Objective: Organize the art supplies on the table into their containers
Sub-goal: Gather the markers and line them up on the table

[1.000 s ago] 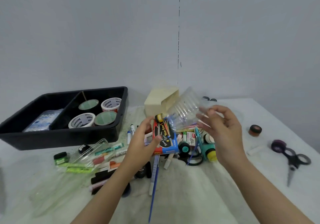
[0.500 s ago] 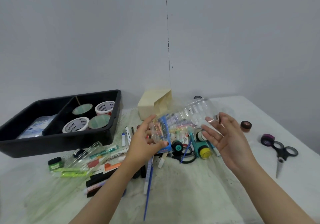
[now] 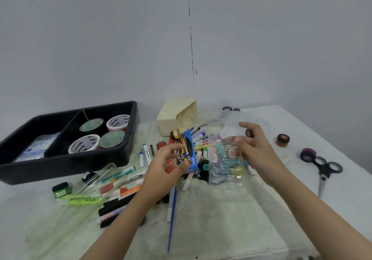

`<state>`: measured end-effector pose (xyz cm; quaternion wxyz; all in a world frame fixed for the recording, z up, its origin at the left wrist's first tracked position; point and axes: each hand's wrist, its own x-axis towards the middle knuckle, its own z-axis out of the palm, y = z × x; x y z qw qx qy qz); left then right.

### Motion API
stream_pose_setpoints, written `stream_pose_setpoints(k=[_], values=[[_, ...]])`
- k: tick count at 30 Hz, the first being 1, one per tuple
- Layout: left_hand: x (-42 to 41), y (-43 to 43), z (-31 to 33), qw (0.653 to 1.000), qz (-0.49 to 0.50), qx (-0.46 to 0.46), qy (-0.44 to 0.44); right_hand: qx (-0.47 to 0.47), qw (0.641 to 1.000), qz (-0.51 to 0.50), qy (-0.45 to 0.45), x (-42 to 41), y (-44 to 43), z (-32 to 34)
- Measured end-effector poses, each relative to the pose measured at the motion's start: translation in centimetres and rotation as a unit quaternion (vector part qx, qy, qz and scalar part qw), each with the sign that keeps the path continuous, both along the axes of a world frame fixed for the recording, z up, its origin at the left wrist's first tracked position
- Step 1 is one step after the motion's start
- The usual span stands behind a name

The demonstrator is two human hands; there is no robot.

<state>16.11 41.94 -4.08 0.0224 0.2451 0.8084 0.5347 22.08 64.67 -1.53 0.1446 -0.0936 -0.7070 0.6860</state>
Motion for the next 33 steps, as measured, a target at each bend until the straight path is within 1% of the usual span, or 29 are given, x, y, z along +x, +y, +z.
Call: stream_pose_setpoints(k=[3, 6, 9, 12, 14, 18, 21, 25, 30, 33], values=[[0.0, -0.7, 0.6, 0.999, -0.044, -0.004, -0.013, 0.076, 0.986, 0.143, -0.049, -0.1, 0.6, 0.7], [0.7, -1.0, 0.9, 0.992, -0.109, -0.065, 0.009, 0.150, 0.947, 0.272, -0.078, -0.2, 0.7, 1.1], [1.7, -1.0, 0.6, 0.981, -0.147, -0.125, 0.035, 0.219, 0.913, 0.323, -0.116, -0.3, 0.5, 1.0], [2.9, -0.9, -0.7, 0.980, -0.129, -0.147, 0.045, 0.255, 0.889, 0.356, -0.130, -0.4, 0.6, 0.2], [3.7, -0.9, -1.3, 0.980, -0.121, -0.150, 0.048, 0.264, 0.882, 0.366, -0.137, -0.4, 0.7, -0.5], [4.8, -0.9, -1.9, 0.980, -0.128, -0.150, 0.041, 0.261, 0.880, 0.369, -0.147, 0.0, 0.8, -2.1], [5.1, -0.9, -2.3, 0.976, -0.120, -0.174, 0.054, 0.273, 0.878, 0.365, -0.145, 0.5, 0.8, -3.1], [5.1, -0.9, -2.6, 0.957, -0.125, -0.242, 0.096, 0.283, 0.891, 0.331, -0.129, 1.1, 0.8, -4.0], [5.5, -0.6, -3.2, 0.938, -0.142, -0.292, 0.123, 0.286, 0.916, 0.267, -0.088, 1.8, 0.7, -5.2], [5.4, -0.5, -3.6, 0.930, -0.139, -0.310, 0.138, 0.339, 0.905, 0.245, -0.069, 2.1, 0.6, -5.5]])
